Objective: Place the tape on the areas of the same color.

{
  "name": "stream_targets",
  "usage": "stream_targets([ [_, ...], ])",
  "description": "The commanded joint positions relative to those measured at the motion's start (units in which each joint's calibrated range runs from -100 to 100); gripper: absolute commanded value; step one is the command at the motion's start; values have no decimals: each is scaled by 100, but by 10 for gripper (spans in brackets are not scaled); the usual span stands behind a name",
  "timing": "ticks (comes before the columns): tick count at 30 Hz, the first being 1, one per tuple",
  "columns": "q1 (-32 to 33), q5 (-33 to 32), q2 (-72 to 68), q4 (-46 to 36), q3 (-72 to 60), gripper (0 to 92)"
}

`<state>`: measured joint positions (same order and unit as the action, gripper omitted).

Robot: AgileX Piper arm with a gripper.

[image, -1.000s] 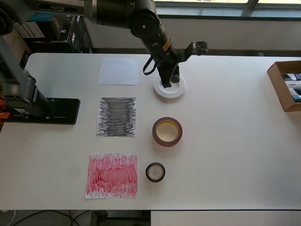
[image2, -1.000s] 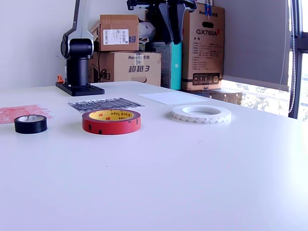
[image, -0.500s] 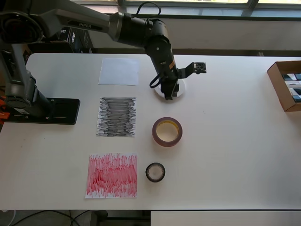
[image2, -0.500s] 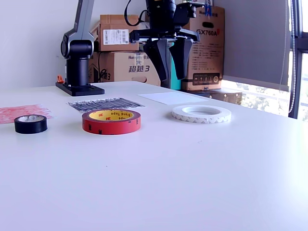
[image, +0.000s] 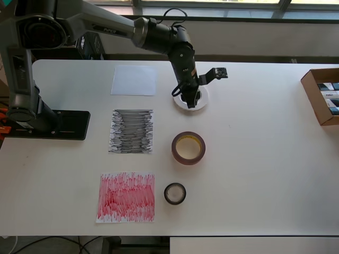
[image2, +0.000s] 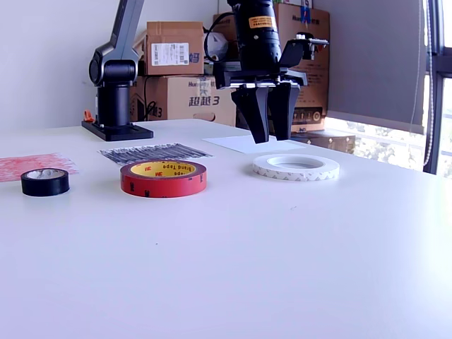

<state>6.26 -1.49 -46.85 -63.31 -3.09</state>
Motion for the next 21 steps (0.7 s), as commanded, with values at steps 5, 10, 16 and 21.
stream_targets([
  [5, -40, -24, -311, -37, -32, 479],
  [10, -56, -16, -376, 183, 14, 479],
  [16, -48, -16, -451, 183, 14, 479],
  [21, -56, -7, -507, 183, 14, 479],
])
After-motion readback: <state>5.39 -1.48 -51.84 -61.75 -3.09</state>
